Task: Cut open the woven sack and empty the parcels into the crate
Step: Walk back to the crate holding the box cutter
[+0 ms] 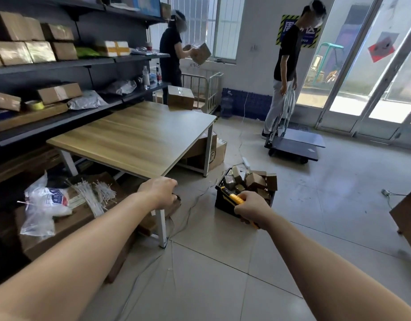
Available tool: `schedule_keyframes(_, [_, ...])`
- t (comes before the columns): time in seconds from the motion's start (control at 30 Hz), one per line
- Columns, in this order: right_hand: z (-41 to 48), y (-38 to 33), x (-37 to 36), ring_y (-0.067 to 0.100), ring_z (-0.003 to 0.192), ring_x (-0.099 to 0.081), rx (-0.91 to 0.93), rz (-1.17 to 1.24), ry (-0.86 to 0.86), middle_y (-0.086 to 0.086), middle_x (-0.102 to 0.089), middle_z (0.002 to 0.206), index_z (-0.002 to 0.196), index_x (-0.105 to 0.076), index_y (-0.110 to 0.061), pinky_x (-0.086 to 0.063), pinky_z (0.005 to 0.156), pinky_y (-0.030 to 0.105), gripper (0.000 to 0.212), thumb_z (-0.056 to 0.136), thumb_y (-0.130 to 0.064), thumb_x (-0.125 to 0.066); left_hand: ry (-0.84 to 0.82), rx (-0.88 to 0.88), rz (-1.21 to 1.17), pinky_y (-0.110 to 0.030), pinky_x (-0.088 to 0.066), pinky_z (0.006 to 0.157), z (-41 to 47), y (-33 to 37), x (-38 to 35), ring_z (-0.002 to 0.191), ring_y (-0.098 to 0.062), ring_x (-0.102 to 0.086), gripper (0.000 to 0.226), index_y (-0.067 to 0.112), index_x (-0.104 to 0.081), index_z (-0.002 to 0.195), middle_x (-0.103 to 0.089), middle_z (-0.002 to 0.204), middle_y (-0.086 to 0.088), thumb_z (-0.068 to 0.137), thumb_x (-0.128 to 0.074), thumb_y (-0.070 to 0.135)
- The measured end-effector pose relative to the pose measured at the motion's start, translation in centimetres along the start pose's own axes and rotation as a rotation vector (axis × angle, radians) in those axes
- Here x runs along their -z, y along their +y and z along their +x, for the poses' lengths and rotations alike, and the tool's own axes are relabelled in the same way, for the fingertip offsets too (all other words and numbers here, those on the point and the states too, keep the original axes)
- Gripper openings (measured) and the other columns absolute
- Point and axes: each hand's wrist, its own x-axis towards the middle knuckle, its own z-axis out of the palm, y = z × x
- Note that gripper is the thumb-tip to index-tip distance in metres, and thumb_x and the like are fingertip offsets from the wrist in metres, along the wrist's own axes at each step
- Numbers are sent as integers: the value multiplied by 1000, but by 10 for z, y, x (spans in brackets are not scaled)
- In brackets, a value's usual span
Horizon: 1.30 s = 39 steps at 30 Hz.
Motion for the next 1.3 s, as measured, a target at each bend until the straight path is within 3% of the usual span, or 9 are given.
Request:
schedule_keyframes(0.2, [117,-22,10,29,81,-70,22,-16,-65,15,-65,95,108,-59,-11,-60,72,40,30,78,-10,-58,-28,65,3,-41,-48,94,96,-5,0,121,-26,-51,40,21,-47,133,-51,135,-3,95,-47,35])
schedule_keyframes(0.33, [191,-44,20,24,68,-63,47,-74,-120,13,-66,89,106,-58,-12,-57,66,35,27,79,-13,-57,-47,123,-28,-38,-44,96,159,-11,9,124,-25,-48,42,20,-44,137,-47,139,-3,96,-46,33])
schedule_keyframes(0.47, [255,-69,22,22,77,-60,106,-104,-167,7,-60,90,111,-56,-15,-52,69,35,30,82,-16,-58,-47,194,-40,-42,-45,99,213,-27,13,124,-26,-49,43,20,-46,134,-49,139,-4,93,-49,33])
schedule_keyframes(0.6, [308,-95,11,21,81,-57,137,-69,-252,9,-62,98,114,-55,-16,-49,71,35,35,80,-21,-60,-73,248,-32,-38,-46,96,251,-44,15,127,-24,-47,47,24,-38,142,-44,144,-1,96,-45,31])
schedule_keyframes(0.83, [399,-141,-31,18,74,-55,206,-84,-334,3,-57,88,118,-56,-15,-42,64,28,32,86,-19,-56,-115,315,-83,-42,-45,99,327,-99,2,128,-25,-47,50,23,-38,142,-44,146,-1,95,-48,35])
schedule_keyframes(0.93, [441,-167,-55,21,86,-61,241,-147,-359,6,-60,111,127,-53,-19,-53,77,35,42,86,-18,-59,-120,344,-113,-42,-47,97,362,-132,-2,126,-25,-49,50,22,-39,142,-46,143,-2,95,-48,34])
schedule_keyframes(1.03, [479,-190,-77,25,101,-61,256,-243,-383,7,-59,125,134,-49,-20,-54,87,40,52,83,-19,-64,-132,375,-119,-40,-46,98,392,-160,0,125,-27,-49,47,22,-42,140,-47,142,-3,95,-47,35])
schedule_keyframes(1.2, [533,-211,-114,24,101,-61,290,-315,-374,5,-61,122,133,-50,-22,-52,80,35,53,82,-21,-66,-137,452,-133,-37,-47,97,430,-196,-4,124,-28,-52,41,20,-49,132,-52,137,-4,94,-48,34])
schedule_keyframes(1.3, [558,-214,-136,22,92,-58,310,-354,-366,4,-62,114,129,-52,-22,-43,66,29,48,83,-20,-65,-151,489,-157,-36,-47,95,445,-211,-12,124,-27,-51,41,20,-48,133,-53,136,-4,94,-46,34])
